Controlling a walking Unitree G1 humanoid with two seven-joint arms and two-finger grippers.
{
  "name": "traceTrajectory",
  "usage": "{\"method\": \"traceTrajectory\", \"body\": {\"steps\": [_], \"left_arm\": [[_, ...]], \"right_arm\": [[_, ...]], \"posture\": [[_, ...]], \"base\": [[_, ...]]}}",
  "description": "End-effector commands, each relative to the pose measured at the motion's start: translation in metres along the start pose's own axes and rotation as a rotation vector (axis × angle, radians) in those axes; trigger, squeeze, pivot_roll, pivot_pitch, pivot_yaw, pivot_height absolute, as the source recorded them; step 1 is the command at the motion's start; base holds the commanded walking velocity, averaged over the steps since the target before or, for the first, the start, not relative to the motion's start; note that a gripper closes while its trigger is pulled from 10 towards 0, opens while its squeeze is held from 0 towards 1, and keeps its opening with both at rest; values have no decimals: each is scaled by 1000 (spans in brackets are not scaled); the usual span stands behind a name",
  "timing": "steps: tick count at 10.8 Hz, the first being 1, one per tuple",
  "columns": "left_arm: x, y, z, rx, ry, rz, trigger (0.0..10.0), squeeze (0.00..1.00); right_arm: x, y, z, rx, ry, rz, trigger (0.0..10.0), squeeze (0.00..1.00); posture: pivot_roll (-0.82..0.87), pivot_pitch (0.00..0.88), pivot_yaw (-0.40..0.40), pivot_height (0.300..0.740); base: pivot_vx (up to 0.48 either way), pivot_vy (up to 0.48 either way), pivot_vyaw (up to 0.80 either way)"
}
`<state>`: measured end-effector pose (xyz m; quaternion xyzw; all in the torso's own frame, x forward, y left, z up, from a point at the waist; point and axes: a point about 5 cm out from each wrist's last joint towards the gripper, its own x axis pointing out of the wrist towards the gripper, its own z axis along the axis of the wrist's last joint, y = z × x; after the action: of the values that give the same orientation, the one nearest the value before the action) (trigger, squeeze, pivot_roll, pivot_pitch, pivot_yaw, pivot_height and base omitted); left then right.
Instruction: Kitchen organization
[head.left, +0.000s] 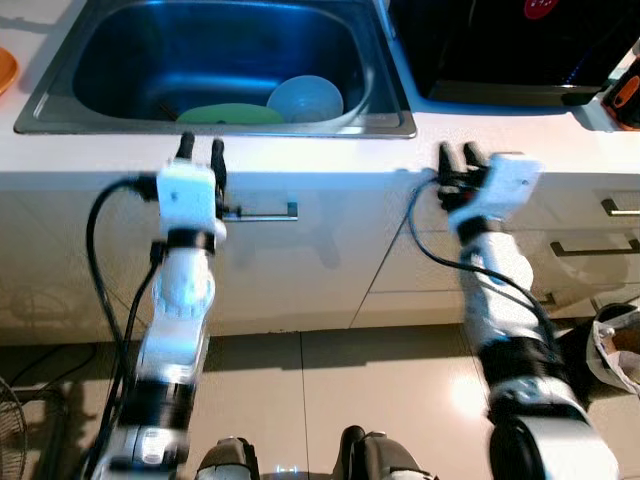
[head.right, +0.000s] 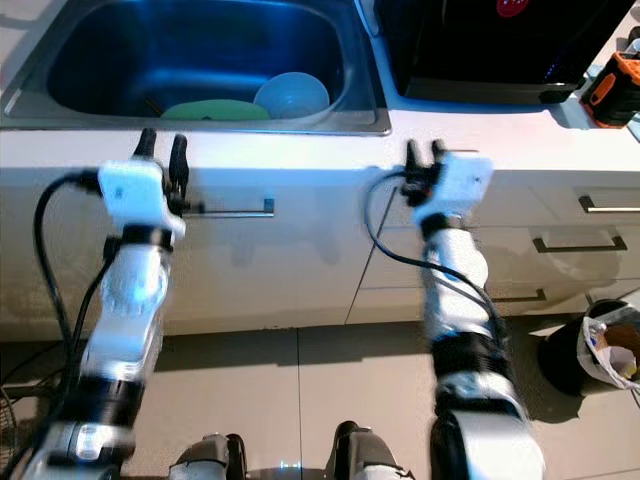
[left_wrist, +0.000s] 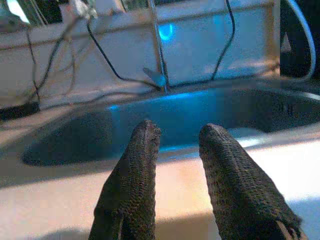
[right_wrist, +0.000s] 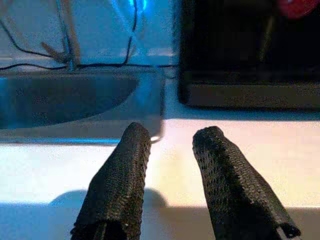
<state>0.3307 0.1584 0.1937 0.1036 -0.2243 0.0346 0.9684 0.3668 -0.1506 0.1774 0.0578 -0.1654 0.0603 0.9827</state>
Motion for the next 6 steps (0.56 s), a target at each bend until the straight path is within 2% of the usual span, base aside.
{"method": "traceTrajectory", "body": {"steps": [1, 3, 6], "left_arm": [[-1, -4, -6, -3, 37, -18, 10000, 0], [4, -9, -3, -28, 48, -26, 10000, 0], [5, -11, -4, -32, 49, -35, 10000, 0]], "right_arm": [[1, 0, -4, 5, 26, -12, 10000, 0], [3, 10, -4, 25, 41, 19, 10000, 0], [3, 8, -4, 23, 46, 13, 10000, 0]], "posture": [[74, 155, -63, 723], [76, 147, -59, 723], [71, 144, -53, 723]], "base": [[0, 0, 0], [0, 428, 0], [0, 453, 0]]}}
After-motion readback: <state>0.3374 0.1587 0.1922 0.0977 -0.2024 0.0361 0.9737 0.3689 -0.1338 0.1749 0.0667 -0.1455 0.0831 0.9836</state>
